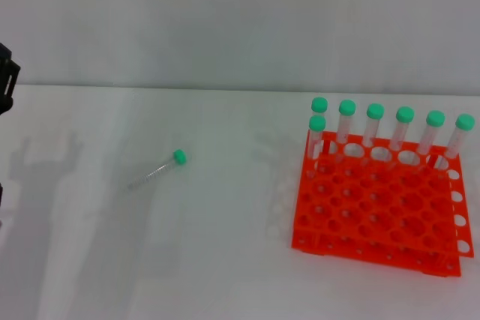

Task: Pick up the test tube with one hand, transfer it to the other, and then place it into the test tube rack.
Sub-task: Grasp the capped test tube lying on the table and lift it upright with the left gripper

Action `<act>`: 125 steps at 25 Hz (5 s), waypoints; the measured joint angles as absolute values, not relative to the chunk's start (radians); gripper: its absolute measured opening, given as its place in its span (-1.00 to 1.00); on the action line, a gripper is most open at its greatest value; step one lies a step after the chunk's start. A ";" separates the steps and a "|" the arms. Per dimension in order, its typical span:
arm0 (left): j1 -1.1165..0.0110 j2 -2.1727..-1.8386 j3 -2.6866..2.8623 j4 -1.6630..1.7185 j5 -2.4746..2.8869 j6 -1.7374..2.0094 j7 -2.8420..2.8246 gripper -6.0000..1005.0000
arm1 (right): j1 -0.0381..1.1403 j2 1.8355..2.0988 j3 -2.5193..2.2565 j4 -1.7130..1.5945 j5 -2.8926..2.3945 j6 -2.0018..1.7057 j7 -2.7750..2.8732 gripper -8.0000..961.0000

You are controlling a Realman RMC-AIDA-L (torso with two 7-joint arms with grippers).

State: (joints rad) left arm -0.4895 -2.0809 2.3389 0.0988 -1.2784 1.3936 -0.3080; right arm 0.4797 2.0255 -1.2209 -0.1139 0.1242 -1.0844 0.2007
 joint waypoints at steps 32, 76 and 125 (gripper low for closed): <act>-0.408 -2.010 2.299 0.051 -1.149 1.362 -0.654 0.77 | 0.486 2.021 -1.208 -0.116 0.125 -1.104 0.195 0.79; -1.202 -1.788 2.851 -0.717 0.545 1.385 -2.217 0.58 | 0.505 2.025 -1.219 -0.108 0.127 -1.086 0.196 0.79; -1.197 -1.936 2.845 -0.347 0.694 1.022 -1.831 0.48 | 0.498 2.028 -1.230 -0.107 0.127 -1.063 0.199 0.79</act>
